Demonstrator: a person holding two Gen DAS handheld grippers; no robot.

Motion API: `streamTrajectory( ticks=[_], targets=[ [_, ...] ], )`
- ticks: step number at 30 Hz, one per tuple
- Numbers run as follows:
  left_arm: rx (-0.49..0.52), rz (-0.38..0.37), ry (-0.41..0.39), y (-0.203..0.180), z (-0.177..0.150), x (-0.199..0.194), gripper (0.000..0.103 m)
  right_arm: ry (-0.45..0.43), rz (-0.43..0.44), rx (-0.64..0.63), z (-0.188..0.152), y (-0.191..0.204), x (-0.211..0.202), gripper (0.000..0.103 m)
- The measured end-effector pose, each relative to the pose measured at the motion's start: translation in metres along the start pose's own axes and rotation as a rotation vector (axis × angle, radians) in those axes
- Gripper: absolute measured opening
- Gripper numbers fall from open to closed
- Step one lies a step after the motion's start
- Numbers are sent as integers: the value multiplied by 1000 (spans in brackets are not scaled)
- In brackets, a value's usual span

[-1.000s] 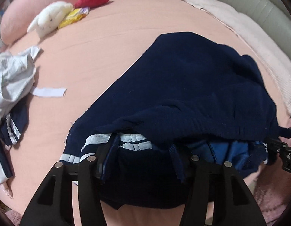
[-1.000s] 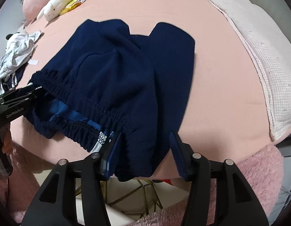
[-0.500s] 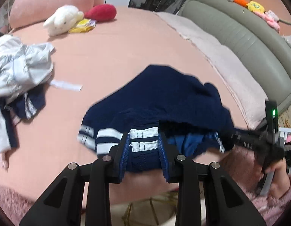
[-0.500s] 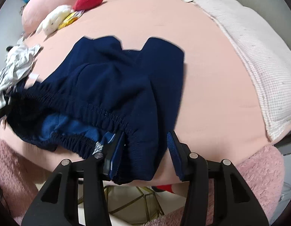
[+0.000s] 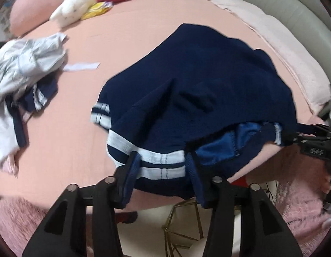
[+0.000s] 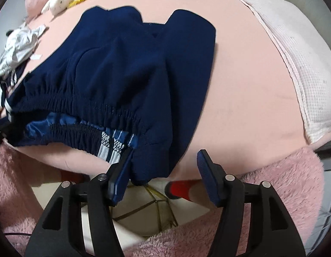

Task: Fold clothes

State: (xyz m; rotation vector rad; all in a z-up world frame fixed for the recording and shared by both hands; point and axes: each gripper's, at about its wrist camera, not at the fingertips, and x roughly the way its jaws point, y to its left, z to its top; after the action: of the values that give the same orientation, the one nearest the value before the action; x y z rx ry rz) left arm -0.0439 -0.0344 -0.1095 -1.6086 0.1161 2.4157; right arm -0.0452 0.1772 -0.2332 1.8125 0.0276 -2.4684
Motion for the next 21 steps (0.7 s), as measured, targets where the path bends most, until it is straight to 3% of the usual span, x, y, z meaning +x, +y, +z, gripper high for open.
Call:
streamTrajectory(
  ticks=[1, 3, 5, 7, 9, 13, 17, 19, 21],
  targets=[
    [-5, 12, 2, 1, -3, 2, 19, -14, 3, 18, -1, -4, -1, 53],
    [-23, 21, -3, 5, -8, 1, 15, -22, 8, 35, -2, -8, 0, 33],
    [-41, 11, -46, 8, -2, -12, 11, -18, 41, 20, -2, -6, 0, 24],
    [-42, -8, -100, 10, 12, -27, 10, -37, 57, -21, 3, 3, -6, 23],
    [-28, -44, -154, 13, 48, -44, 10, -70, 82, -42, 19, 7, -14, 22],
    [7, -119, -266, 19, 127, -78, 10, -214, 64, -73, 91, 0, -53, 22],
    [52, -83, -462, 16, 195, -153, 10, -401, 56, -49, 170, -9, -126, 22],
    [71, -64, -577, 11, 208, -194, 10, -511, 66, -49, 187, -10, -171, 22],
    [72, -48, -629, 12, 207, -214, 10, -604, 72, -50, 196, -12, -207, 22]
  ],
)
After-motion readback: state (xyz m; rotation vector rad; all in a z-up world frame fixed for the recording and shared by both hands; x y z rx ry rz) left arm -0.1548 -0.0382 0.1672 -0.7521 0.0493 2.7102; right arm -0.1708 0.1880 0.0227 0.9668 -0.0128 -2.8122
